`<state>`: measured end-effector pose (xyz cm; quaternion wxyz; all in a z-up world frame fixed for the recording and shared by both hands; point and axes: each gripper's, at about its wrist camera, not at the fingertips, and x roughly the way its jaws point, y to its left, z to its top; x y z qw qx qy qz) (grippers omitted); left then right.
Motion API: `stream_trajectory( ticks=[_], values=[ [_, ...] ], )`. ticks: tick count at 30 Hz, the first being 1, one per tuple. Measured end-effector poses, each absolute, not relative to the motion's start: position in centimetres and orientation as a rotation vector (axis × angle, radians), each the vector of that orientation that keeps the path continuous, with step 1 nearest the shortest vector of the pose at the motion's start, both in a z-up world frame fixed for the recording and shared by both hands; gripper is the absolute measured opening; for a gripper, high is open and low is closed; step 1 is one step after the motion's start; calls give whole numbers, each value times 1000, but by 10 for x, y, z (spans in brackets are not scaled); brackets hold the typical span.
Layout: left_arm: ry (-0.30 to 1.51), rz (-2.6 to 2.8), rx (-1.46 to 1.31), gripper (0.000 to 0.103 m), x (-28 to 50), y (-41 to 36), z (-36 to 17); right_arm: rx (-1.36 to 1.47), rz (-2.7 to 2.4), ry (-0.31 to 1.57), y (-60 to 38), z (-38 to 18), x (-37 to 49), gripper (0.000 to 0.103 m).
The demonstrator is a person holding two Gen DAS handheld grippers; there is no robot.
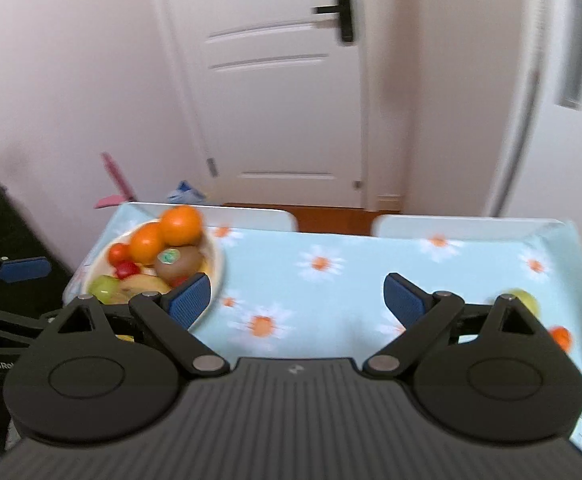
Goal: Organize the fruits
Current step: 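Close the left gripper on the last green apple while the right gripper approaches a mandarin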
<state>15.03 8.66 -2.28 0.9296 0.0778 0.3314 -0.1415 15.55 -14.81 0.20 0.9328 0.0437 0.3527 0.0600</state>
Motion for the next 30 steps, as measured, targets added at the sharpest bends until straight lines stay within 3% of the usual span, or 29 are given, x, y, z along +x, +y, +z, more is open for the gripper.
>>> stream_trajectory(
  ticks=[15, 30],
  values=[
    [685, -427, 227, 97, 156, -24, -30, 99, -27, 748, -268, -26, 106, 103],
    [697, -577, 316, 97, 184, -145, -72, 69, -9, 800, -358, -78, 113, 103]
  ],
)
